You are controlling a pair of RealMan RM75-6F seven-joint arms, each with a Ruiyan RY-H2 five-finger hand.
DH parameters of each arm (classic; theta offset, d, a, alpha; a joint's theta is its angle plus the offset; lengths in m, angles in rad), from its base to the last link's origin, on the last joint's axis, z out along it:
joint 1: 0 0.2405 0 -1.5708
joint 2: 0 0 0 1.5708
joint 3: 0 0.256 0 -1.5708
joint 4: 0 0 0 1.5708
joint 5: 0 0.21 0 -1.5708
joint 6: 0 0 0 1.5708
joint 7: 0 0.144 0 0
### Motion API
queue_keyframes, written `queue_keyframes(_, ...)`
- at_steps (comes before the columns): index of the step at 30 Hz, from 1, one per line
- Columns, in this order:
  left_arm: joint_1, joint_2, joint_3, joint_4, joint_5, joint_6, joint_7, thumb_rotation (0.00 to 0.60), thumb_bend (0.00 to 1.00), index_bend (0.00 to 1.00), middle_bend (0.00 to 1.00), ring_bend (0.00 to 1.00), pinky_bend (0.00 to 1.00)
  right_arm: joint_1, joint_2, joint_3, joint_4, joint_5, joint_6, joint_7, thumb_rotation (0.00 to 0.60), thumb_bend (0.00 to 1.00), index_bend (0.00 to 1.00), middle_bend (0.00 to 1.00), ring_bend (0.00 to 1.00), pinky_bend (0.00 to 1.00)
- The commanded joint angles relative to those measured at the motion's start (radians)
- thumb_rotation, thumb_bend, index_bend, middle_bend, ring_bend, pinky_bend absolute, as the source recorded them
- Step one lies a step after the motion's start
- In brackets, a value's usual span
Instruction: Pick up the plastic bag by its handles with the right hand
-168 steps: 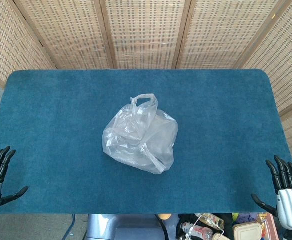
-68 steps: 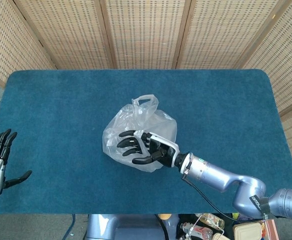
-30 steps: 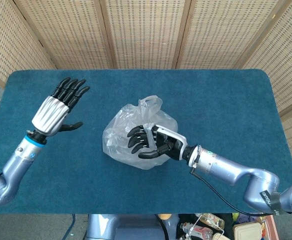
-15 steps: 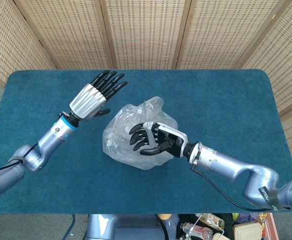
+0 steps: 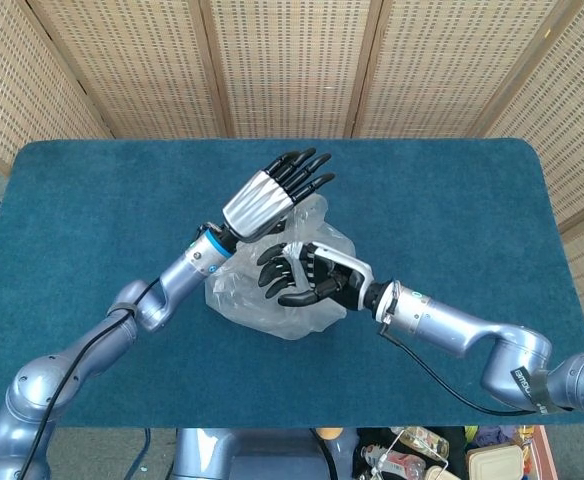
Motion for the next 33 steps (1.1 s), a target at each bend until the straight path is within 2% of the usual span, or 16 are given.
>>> queue_keyframes(1, -0.037, -0.03, 0.006, 0.044, -0.019, -0.015, -0.017, 0.6, 0.29, 0.22, 0.0, 0.0, 0.17, 0.003, -0.001, -0.004, 0.004, 0.004, -0.001, -0.002, 0.6, 0.01, 0.35, 0.45, 0.33, 0.34)
queue_keyframes(7, -0.068, -0.047, 0.027, 0.079, -0.02, -0.001, -0.016, 0.6, 0.33, 0.58, 0.0, 0.0, 0.17, 0.008, 0.001, -0.005, 0.008, 0.015, -0.003, -0.009, 0.6, 0.02, 0.35, 0.45, 0.33, 0.34)
queue_keyframes(10, -0.073, -0.053, 0.029, 0.087, -0.032, 0.0, -0.016, 0.6, 0.37, 0.7, 0.01, 0.0, 0.17, 0.009, 0.005, -0.004, 0.002, 0.019, -0.001, -0.015, 0.6, 0.02, 0.35, 0.45, 0.33, 0.34)
queue_keyframes(13, -0.073, -0.055, 0.035, 0.088, -0.04, 0.005, -0.016, 0.6, 0.4, 0.77, 0.03, 0.01, 0.17, 0.011, 0.013, -0.003, -0.009, 0.019, -0.002, -0.022, 0.6, 0.02, 0.35, 0.45, 0.33, 0.34)
queue_keyframes(22, -0.034, -0.024, 0.066, 0.083, -0.064, 0.071, -0.039, 0.6, 0.41, 0.8, 0.05, 0.02, 0.18, 0.01, 0.018, 0.002, -0.018, 0.062, -0.022, -0.055, 0.6, 0.02, 0.35, 0.45, 0.33, 0.34)
queue_keyframes(33, 0.074, 0.12, 0.124, 0.026, -0.042, 0.252, -0.122, 0.6, 0.41, 0.8, 0.06, 0.03, 0.18, -0.023, -0.011, 0.008, 0.039, 0.128, -0.037, -0.069, 0.6, 0.03, 0.35, 0.45, 0.33, 0.34)
